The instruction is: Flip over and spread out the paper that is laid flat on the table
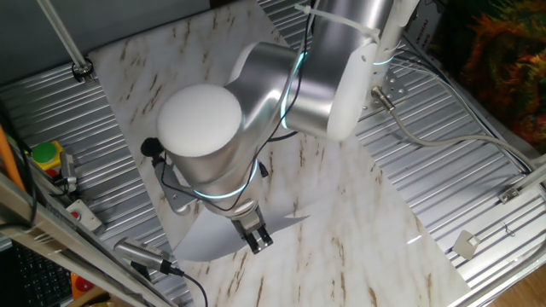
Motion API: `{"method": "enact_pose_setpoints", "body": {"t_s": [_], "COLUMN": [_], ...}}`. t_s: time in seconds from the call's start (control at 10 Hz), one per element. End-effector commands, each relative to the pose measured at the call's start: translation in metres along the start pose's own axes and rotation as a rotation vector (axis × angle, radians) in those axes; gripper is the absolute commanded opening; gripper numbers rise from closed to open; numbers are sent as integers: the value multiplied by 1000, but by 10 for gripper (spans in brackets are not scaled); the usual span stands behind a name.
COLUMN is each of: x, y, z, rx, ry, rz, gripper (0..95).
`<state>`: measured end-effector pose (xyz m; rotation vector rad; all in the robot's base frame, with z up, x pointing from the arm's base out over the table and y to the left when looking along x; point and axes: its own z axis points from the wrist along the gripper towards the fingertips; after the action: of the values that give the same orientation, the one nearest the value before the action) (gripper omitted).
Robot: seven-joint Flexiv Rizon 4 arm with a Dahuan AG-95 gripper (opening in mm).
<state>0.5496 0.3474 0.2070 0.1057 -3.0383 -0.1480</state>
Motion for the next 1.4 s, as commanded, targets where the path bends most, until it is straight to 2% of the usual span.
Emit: {"method": "enact_pose_setpoints", "body": {"t_s": [0.1,0.3,0.4,0.5,0.6,0.8,1.4], "x": [1,1,1,1,1,1,1], "y": [-1,-1,-1,-1,-1,-1,-1], "z": [0,0,0,0,0,0,0], "rx": [-5,-21,-12,7,25,61,65], "ry": [-2,-15,-41,-95,-136,-173,-170], "rz": [-61,-79,-73,-69,-63,-49,-41], "gripper": [0,0,0,0,0,0,0]}}
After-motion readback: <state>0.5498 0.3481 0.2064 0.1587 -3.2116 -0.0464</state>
